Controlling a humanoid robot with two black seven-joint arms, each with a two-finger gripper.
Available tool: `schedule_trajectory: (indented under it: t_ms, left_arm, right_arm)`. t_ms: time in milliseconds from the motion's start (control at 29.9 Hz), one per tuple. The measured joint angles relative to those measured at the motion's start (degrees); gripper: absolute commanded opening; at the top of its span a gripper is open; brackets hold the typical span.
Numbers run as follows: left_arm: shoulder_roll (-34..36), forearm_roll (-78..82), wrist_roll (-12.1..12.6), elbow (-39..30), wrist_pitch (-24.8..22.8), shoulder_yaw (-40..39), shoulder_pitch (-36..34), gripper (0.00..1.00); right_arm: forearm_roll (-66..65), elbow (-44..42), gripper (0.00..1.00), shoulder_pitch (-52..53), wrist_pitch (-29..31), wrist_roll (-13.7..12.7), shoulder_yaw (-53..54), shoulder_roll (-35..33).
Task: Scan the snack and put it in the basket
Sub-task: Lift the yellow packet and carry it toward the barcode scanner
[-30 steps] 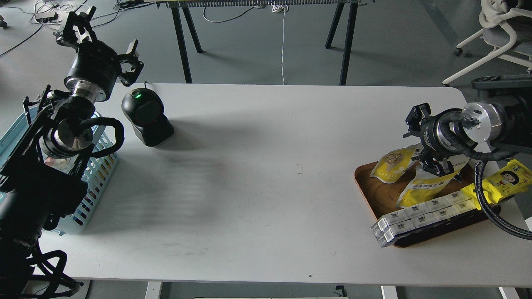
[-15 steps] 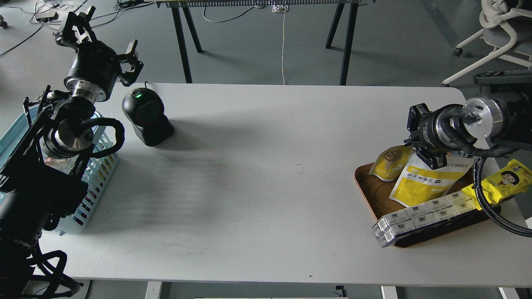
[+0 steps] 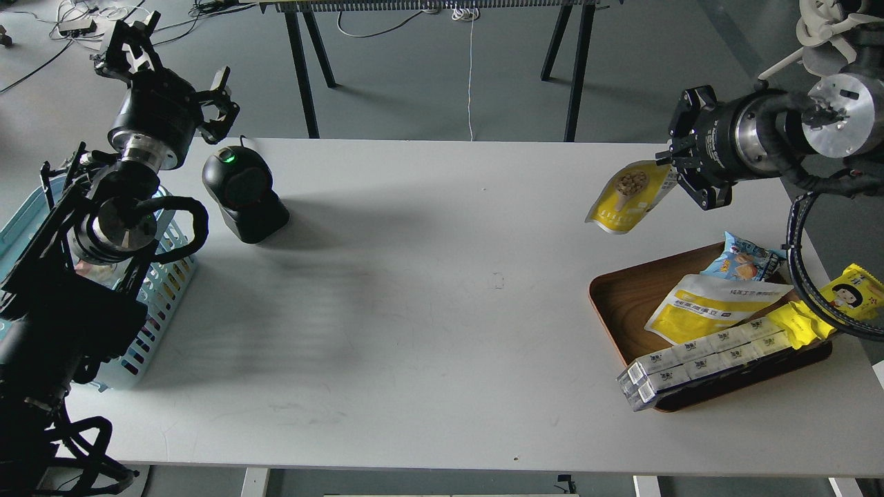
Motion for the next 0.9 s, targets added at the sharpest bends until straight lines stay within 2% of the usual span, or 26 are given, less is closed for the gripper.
schedule_trajectory:
  t_ms: [200,701,902]
  left_arm:
    - [-0.22,0.00,0.00,0.00,0.04,0.17,0.00,1.00]
    - [-0.39,0.00,0.00,0.00,0.54,0.24,-0.28,1.00]
    - [-0.39,0.00,0.00,0.00,0.54,0.20,-0.37,1.00]
  right_arm:
    - [3.33,-1.61,0.00,0.29,-0.83,0.36,7.03,3.45]
    - [3.53,-15.73,0.00,-8.53,-1.39,1.30,15.06,30.30]
    - [3.40,-19.76,0.00,-11.08,-1.39,1.95,15.30,38.76]
